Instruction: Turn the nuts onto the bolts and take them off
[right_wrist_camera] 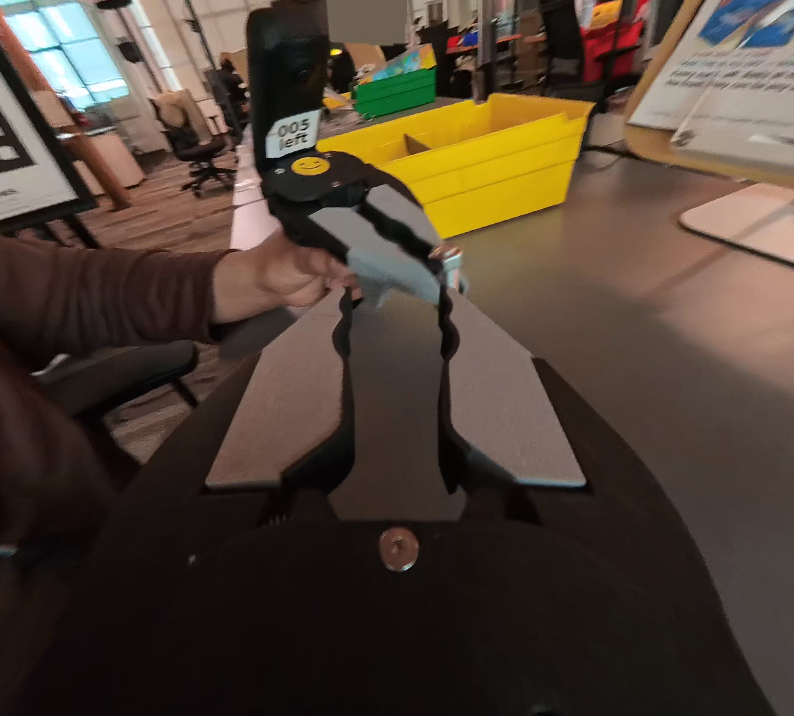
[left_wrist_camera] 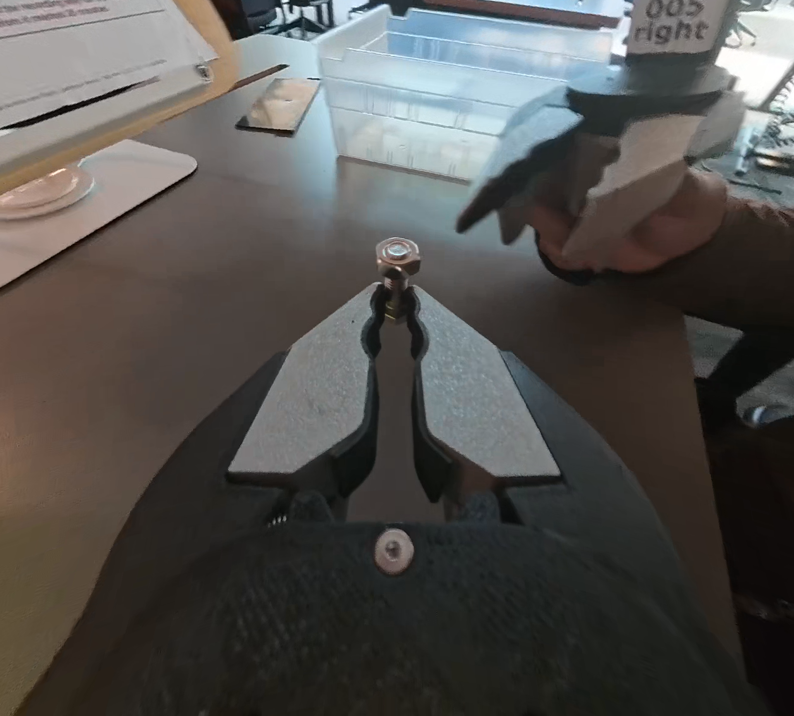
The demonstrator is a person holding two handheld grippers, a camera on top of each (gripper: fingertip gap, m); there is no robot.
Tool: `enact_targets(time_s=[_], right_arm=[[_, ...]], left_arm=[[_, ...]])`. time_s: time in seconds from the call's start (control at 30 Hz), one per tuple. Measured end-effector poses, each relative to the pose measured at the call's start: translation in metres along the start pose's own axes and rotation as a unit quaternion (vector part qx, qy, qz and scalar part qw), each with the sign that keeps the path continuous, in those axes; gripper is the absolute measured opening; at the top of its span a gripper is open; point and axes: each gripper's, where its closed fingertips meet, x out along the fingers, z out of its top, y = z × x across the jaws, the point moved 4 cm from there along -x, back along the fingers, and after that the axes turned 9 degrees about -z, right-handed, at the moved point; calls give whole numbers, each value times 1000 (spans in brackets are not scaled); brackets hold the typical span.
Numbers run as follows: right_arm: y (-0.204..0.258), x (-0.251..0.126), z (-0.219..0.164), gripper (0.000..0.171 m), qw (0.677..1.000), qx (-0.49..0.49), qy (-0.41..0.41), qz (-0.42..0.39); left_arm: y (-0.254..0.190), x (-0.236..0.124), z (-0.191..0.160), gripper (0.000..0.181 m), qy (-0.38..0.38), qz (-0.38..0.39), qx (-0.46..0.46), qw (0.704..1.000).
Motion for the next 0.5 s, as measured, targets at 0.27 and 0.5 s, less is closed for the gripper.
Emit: enact_targets(time_s=[0.27, 0.5], right_arm=[[9, 6, -7, 51, 999, -19, 24, 11], [10, -3, -2, 39, 999, -29, 1, 17]], left_arm=[[-22, 14, 0, 8, 7, -53, 21, 998], [0, -2, 0, 7, -12, -19, -19, 1000]])
